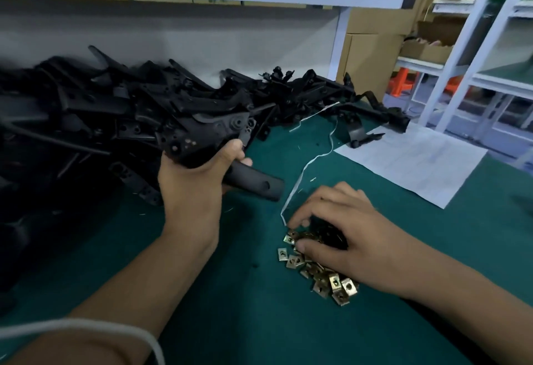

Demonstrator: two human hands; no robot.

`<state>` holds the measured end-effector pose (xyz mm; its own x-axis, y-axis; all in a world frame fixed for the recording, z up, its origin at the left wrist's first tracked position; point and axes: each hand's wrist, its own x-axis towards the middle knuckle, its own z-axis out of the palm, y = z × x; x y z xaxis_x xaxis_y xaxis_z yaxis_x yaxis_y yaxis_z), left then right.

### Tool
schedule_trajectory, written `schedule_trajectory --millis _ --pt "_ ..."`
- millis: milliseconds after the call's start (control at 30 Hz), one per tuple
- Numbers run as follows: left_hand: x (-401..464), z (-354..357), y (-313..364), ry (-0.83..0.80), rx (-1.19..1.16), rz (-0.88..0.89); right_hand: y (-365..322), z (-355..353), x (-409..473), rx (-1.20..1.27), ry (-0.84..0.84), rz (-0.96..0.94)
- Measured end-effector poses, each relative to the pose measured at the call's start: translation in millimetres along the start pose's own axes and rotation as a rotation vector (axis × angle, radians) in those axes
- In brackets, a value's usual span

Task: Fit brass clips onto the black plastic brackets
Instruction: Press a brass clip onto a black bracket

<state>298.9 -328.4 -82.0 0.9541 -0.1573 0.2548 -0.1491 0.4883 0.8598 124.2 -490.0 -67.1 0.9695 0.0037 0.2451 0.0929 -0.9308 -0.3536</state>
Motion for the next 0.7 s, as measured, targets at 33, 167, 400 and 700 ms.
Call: schedule_trajectory --millis 33,167,400,700 --pt "-1 0 -1 0.003 -0.032 -0.008 -3 2 2 0.006 0.005 0.018" --pt "0 -3 4 0.125 0.029 -0.042 -13 10 7 0.092 0.079 0.087" --pt "-8 6 10 -0.003 0.483 0.109 -12 11 2 0.211 0.166 0.153" --pt "-31 19 23 -0.273 1.58 0.541 -14 -20 32 0.915 0.553 0.32"
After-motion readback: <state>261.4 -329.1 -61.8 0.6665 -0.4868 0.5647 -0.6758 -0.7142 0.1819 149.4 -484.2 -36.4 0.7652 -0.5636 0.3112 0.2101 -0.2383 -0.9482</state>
